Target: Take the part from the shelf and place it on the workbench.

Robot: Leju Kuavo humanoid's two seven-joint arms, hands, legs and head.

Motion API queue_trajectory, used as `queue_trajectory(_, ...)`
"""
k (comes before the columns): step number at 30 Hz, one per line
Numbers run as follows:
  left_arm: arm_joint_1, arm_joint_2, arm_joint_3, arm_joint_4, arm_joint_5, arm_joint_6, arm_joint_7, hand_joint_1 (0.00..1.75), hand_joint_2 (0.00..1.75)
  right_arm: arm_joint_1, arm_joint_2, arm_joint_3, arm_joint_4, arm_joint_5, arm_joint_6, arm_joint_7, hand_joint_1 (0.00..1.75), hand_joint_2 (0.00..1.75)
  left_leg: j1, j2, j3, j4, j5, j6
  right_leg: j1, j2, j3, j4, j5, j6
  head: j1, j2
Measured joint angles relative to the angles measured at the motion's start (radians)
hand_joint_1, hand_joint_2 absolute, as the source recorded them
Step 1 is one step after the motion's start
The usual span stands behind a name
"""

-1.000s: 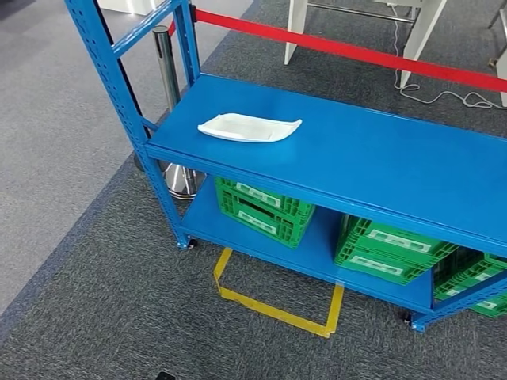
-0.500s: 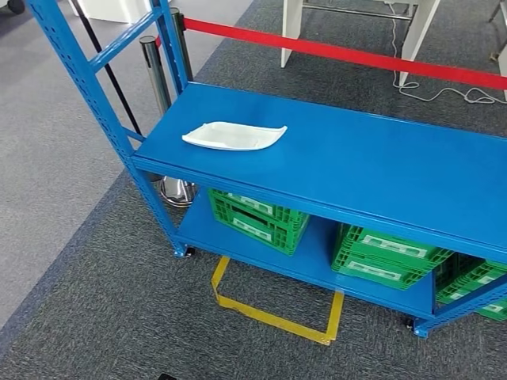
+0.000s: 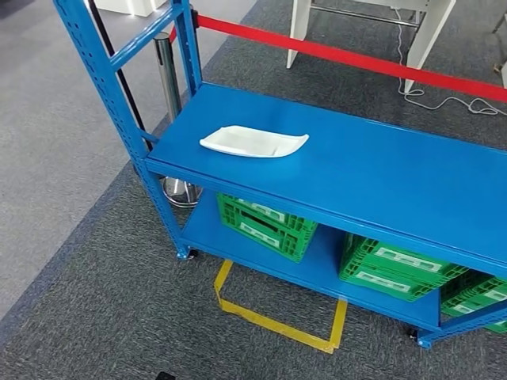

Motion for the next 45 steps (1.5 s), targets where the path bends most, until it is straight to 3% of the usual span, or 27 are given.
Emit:
queue_trajectory(2, 0.001, 0.000, 0.000, 0.000, 0.000, -0.001, 0.000, 0.00, 0.00, 0.000, 0.000, 0.000, 0.000, 0.000, 0.000, 0.000, 0.00, 0.00, 0.000, -0.002, 0.018, 0.000, -0.013, -0.004, 0.000, 0.000, 0.042, -0.120, 0.088, -0.003, 0.000, 0.000)
queue_trajectory(4, -0.001, -0.001, 0.000, 0.000, 0.000, -0.001, 0.000, 0.00, 0.00, -0.001, 0.000, 0.000, 0.000, 0.000, 0.000, 0.000, 0.00, 0.00, -0.003, -0.003, 0.027, 0.003, -0.025, -0.013, 0.002, 0.001, 0.090, -0.221, 0.128, -0.010, 0.000, 0.000)
queue_trajectory(9, -0.003, 0.000, 0.000, 0.000, 0.001, -0.002, 0.000, 0.00, 0.00, 0.000, 0.000, 0.000, 0.000, 0.001, 0.000, 0.001, 0.00, 0.00, -0.004, -0.002, 0.024, 0.025, -0.047, -0.036, 0.000, 0.002, 0.116, -0.252, 0.118, -0.033, -0.007, 0.000)
queue_trajectory(10, -0.004, 0.000, 0.000, 0.000, 0.001, -0.002, 0.000, 0.00, 0.00, -0.001, 0.000, 0.000, 0.000, 0.001, 0.000, 0.001, 0.00, 0.00, -0.002, -0.001, 0.006, 0.063, -0.066, -0.042, -0.002, 0.000, 0.122, -0.256, 0.116, -0.039, -0.009, 0.000)
queue_trajectory(12, -0.004, 0.000, 0.000, 0.000, 0.004, -0.003, 0.000, 0.00, 0.00, -0.001, 0.000, 0.000, 0.000, 0.002, 0.000, 0.001, 0.00, 0.00, 0.003, 0.000, -0.063, 0.195, -0.116, -0.051, -0.003, -0.002, 0.132, -0.257, 0.108, -0.047, -0.012, 0.000)
queue_trajectory(13, -0.002, 0.000, 0.000, 0.000, 0.005, -0.003, 0.000, 0.00, 0.00, -0.001, -0.001, 0.000, 0.000, 0.002, 0.000, 0.002, 0.00, 0.00, 0.006, 0.000, -0.100, 0.257, -0.132, -0.054, -0.003, -0.002, 0.136, -0.257, 0.104, -0.048, -0.011, 0.000)
queue_trajectory(14, -0.001, 0.000, 0.000, 0.000, 0.007, -0.003, 0.000, 0.00, 0.00, -0.001, -0.001, 0.000, 0.000, 0.002, 0.000, 0.002, 0.00, 0.00, 0.008, 0.000, -0.126, 0.291, -0.130, -0.056, -0.003, -0.001, 0.142, -0.257, 0.099, -0.048, -0.011, 0.000)
queue_trajectory(15, 0.001, 0.000, 0.000, 0.000, 0.009, -0.003, 0.000, 0.00, 0.00, -0.001, -0.001, 0.000, 0.000, 0.001, 0.000, 0.002, 0.00, 0.00, 0.011, 0.000, -0.133, 0.287, -0.106, -0.057, -0.003, 0.000, 0.149, -0.257, 0.095, -0.048, -0.011, 0.000)
queue_trajectory(16, 0.002, 0.000, 0.000, 0.000, 0.010, -0.002, 0.000, 0.00, 0.00, 0.000, -0.002, 0.000, 0.000, -0.002, 0.002, 0.000, 0.00, 0.00, 0.012, 0.000, -0.122, 0.242, -0.064, -0.056, -0.003, 0.001, 0.158, -0.257, 0.090, -0.046, -0.011, 0.000)
queue_trajectory(18, 0.001, 0.000, 0.000, 0.000, 0.011, 0.005, 0.005, 0.00, 0.00, -0.001, -0.001, -0.003, 0.000, -0.016, 0.008, -0.009, 0.00, 0.00, 0.012, 0.001, -0.077, 0.115, 0.015, -0.052, -0.002, 0.002, 0.171, -0.257, 0.078, -0.037, -0.011, 0.000)
queue_trajectory(19, 0.000, 0.000, 0.000, 0.000, 0.011, 0.010, 0.008, 0.00, 0.00, -0.001, -0.001, -0.005, 0.000, -0.024, 0.010, -0.014, 0.00, 0.00, 0.010, 0.001, -0.057, 0.066, 0.031, -0.047, 0.000, 0.002, 0.174, -0.256, 0.073, -0.031, -0.012, 0.000)
queue_trajectory(24, 0.001, -0.001, 0.000, 0.000, 0.018, 0.024, 0.016, 0.00, 0.00, -0.004, -0.001, -0.025, 0.000, -0.056, 0.017, -0.010, 0.00, 0.00, 0.007, 0.002, -0.034, 0.014, 0.022, -0.018, -0.001, -0.001, 0.170, -0.257, 0.057, -0.002, -0.009, 0.000)
queue_trajectory(26, -0.002, -0.003, 0.000, 0.000, 0.027, 0.020, 0.021, 0.00, 0.00, -0.005, -0.001, -0.036, 0.000, -0.066, 0.017, 0.008, 0.00, 0.00, 0.009, 0.007, -0.027, 0.005, 0.022, -0.007, -0.001, 0.000, 0.129, -0.176, 0.012, 0.003, -0.005, 0.000)
queue_trajectory(28, -0.004, -0.006, 0.000, 0.000, 0.034, 0.012, 0.031, 0.00, 0.00, -0.004, -0.001, -0.047, 0.000, -0.073, 0.016, 0.020, 0.00, 0.00, 0.005, 0.017, -0.024, 0.004, 0.017, 0.001, -0.001, 0.001, 0.050, -0.042, -0.039, 0.006, -0.002, 0.000)
queue_trajectory(29, -0.004, -0.006, 0.000, 0.000, 0.035, 0.010, 0.037, 0.00, 0.00, -0.003, -0.001, -0.052, 0.000, -0.076, 0.016, 0.024, 0.00, 0.00, 0.002, 0.023, -0.021, 0.004, 0.014, 0.004, -0.001, 0.001, 0.019, 0.002, -0.045, 0.007, -0.002, 0.000)
queue_trajectory(30, -0.003, -0.007, 0.000, 0.000, 0.035, 0.007, 0.043, 0.00, 0.00, -0.002, -0.001, -0.057, 0.000, -0.078, 0.016, 0.027, 0.00, 0.00, 0.001, 0.029, -0.017, 0.004, 0.010, 0.005, 0.000, 0.000, 0.007, 0.009, -0.029, 0.006, -0.002, 0.000)
queue_trajectory(31, -0.003, -0.008, 0.000, 0.000, 0.035, 0.003, 0.049, 0.00, 0.00, -0.002, -0.001, -0.061, 0.000, -0.080, 0.015, 0.032, 0.00, 0.00, -0.001, 0.035, -0.011, 0.004, 0.006, 0.005, 0.000, -0.003, 0.015, -0.024, 0.006, 0.005, -0.002, 0.000)
queue_trajectory(32, -0.003, -0.008, 0.000, 0.000, 0.035, 0.000, 0.054, 0.00, 0.00, -0.002, -0.001, -0.065, 0.000, -0.080, 0.013, 0.040, 0.00, 0.00, -0.002, 0.042, -0.004, 0.004, 0.000, 0.004, 0.001, -0.013, 0.039, -0.087, 0.051, 0.001, -0.002, 0.000)
queue_trajectory(34, -0.003, -0.009, 0.000, 0.000, 0.035, -0.006, 0.064, 0.00, 0.00, -0.007, -0.001, -0.072, 0.000, -0.081, 0.004, 0.058, 0.00, 0.00, -0.008, 0.056, 0.010, 0.006, -0.011, -0.003, 0.008, -0.057, 0.093, -0.206, 0.108, -0.009, -0.002, 0.000)
queue_trajectory(36, -0.003, -0.008, 0.000, 0.000, 0.035, -0.008, 0.070, 0.00, 0.00, -0.012, -0.001, -0.076, 0.000, -0.082, -0.002, 0.071, 0.00, 0.00, -0.014, 0.074, 0.015, 0.008, -0.018, -0.011, 0.015, -0.077, 0.112, -0.246, 0.116, -0.020, -0.003, 0.000)
queue_trajectory(38, -0.004, -0.008, 0.000, 0.000, 0.035, -0.009, 0.072, 0.00, 0.00, -0.014, -0.001, -0.080, 0.000, -0.082, -0.004, 0.076, 0.00, 0.00, -0.014, 0.091, 0.020, 0.010, -0.024, -0.018, 0.013, -0.053, 0.112, -0.251, 0.121, -0.028, -0.002, 0.000)
queue_trajectory(40, -0.006, -0.008, 0.000, 0.000, 0.035, -0.009, 0.072, 0.00, 0.00, -0.014, -0.001, -0.084, 0.000, -0.083, -0.004, 0.078, 0.00, 0.00, -0.009, 0.068, 0.012, 0.043, -0.051, -0.030, 0.006, -0.032, 0.116, -0.256, 0.124, -0.036, -0.006, 0.000)
queue_trajectory(42, -0.007, -0.008, 0.000, 0.000, 0.035, -0.009, 0.072, 0.00, 0.00, -0.016, 0.000, -0.086, 0.000, -0.083, -0.006, 0.079, 0.00, 0.00, -0.001, 0.028, -0.035, 0.151, -0.106, -0.042, 0.002, -0.009, 0.119, -0.257, 0.124, -0.043, -0.011, 0.000)
queue_trajectory(43, -0.005, -0.008, 0.000, 0.000, 0.035, -0.009, 0.072, 0.00, 0.00, -0.017, 0.000, -0.087, 0.000, -0.083, -0.007, 0.082, 0.00, 0.00, 0.002, 0.019, -0.066, 0.214, -0.130, -0.046, 0.001, 0.003, 0.119, -0.257, 0.124, -0.045, -0.012, 0.000)
queue_trajectory(44, -0.004, -0.008, 0.000, 0.000, 0.035, -0.008, 0.074, 0.00, 0.00, -0.017, 0.000, -0.088, 0.000, -0.083, -0.010, 0.088, 0.00, 0.00, 0.006, 0.016, -0.090, 0.260, -0.140, -0.050, 0.001, 0.017, 0.121, -0.257, 0.124, -0.045, -0.012, 0.000)
queue_trajectory(45, -0.003, -0.008, 0.000, 0.000, 0.035, -0.006, 0.076, 0.00, 0.00, -0.016, 0.000, -0.090, 0.000, -0.083, -0.013, 0.095, 0.00, 0.00, 0.009, 0.014, -0.102, 0.274, -0.130, -0.052, 0.000, 0.031, 0.122, -0.257, 0.124, -0.045, -0.012, 0.000)
